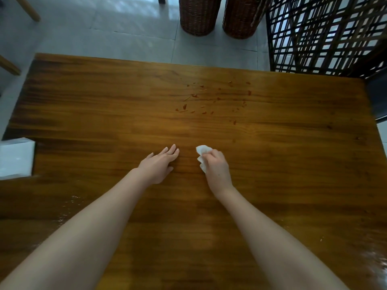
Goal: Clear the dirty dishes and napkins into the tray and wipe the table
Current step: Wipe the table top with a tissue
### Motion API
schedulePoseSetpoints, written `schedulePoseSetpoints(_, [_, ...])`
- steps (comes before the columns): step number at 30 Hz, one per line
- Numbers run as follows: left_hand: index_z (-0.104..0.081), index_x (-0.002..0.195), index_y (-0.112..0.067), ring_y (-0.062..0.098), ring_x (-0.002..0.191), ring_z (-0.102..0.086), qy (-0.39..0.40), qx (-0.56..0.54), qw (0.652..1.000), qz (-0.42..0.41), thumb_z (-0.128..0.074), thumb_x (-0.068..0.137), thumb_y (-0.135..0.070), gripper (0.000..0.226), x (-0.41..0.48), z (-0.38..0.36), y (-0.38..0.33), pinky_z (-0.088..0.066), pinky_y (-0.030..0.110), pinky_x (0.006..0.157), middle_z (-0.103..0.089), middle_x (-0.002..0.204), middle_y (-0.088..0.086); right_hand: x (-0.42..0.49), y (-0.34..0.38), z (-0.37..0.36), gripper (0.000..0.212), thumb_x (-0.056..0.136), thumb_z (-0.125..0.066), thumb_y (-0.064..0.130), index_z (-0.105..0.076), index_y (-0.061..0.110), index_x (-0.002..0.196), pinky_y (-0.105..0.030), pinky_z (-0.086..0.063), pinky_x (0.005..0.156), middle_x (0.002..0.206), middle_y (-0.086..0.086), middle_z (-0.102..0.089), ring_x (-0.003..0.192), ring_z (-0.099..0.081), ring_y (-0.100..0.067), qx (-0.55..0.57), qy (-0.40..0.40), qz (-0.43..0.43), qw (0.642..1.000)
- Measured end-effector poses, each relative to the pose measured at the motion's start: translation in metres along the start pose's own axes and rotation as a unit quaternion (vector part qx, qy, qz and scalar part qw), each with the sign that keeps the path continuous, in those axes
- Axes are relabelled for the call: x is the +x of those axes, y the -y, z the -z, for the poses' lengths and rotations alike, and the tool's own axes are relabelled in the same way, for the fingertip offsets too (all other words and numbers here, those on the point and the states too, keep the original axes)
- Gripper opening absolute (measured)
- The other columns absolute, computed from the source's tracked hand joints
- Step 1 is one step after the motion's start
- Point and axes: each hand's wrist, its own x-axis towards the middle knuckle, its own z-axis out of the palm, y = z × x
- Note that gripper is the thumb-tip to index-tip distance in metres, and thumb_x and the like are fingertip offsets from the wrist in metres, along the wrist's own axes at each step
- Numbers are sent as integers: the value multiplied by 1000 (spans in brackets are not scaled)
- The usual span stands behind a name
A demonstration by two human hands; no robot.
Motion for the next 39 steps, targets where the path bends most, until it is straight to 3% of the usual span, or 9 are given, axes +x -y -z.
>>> schedulePoseSetpoints(4, [-4, 154, -29, 14, 149, -2, 2, 3, 1000, 2, -42, 102, -16, 66, 1, 1, -2, -16, 44, 118, 6, 161, -9, 3, -15, 10, 26, 80, -66, -6, -68, 2, 105, -31, -51, 78, 101, -10, -65, 91, -60, -23, -35, 56, 97, 993])
schedulePoseSetpoints(7, [-4, 154, -28, 15, 149, -1, 5, 2, 1000, -1, -42, 102, -15, 66, 1, 1, 0, -15, 44, 119, 6, 161, -9, 16, -29, 22, 27, 80, -67, -4, -68, 2, 106, -33, -51, 81, 101, -10, -66, 91, -59, -24, -79, 60, 100, 990])
schedulePoseSetpoints(14, [-4, 154, -28, 15, 149, -1, 0, -6, 1000, -8, -41, 100, -8, 69, 2, -2, 4, -14, 44, 118, 6, 161, -9, 46, -72, 51, 19, 90, -55, 0, -68, 1, 104, -27, -47, 74, 98, -9, -60, 94, -55, -21, -48, -20, -108, 993])
schedulePoseSetpoints(18, [-5, 154, -29, 14, 148, -2, -9, -13, 1000, -10, -41, 99, -5, 70, 2, -4, 6, -14, 45, 118, 4, 161, -10, 49, -57, 41, 18, 89, -57, -2, -67, 0, 104, -26, -49, 74, 101, -10, -59, 96, -55, -22, -46, -59, -185, 980])
schedulePoseSetpoints(27, [-4, 154, -29, 14, 148, 0, -11, -8, 1000, -2, -43, 97, -1, 75, 0, -2, 1, -14, 45, 118, 5, 161, -9, 30, -13, 10, 31, 85, -65, -1, -63, 4, 115, -25, -48, 84, 111, -8, -60, 101, -54, -19, -67, 13, -75, 995])
schedulePoseSetpoints(33, [-3, 155, -26, 15, 149, 0, 1, 6, 1000, -3, -40, 98, -2, 72, -2, 4, -3, -14, 45, 119, 6, 162, -7, 31, -32, 35, 38, 76, -67, -13, -64, 3, 111, -32, -51, 84, 116, -12, -60, 100, -58, -26, -144, 69, 69, 985])
schedulePoseSetpoints(39, [-5, 155, -21, 19, 149, -8, 22, 26, 999, -10, -38, 102, -18, 62, 2, 15, -7, -13, 42, 119, 1, 162, -2, 38, -30, 35, 34, 80, -65, -10, -67, 5, 110, -28, -48, 87, 118, -8, -62, 103, -58, -22, -123, 92, 53, 987])
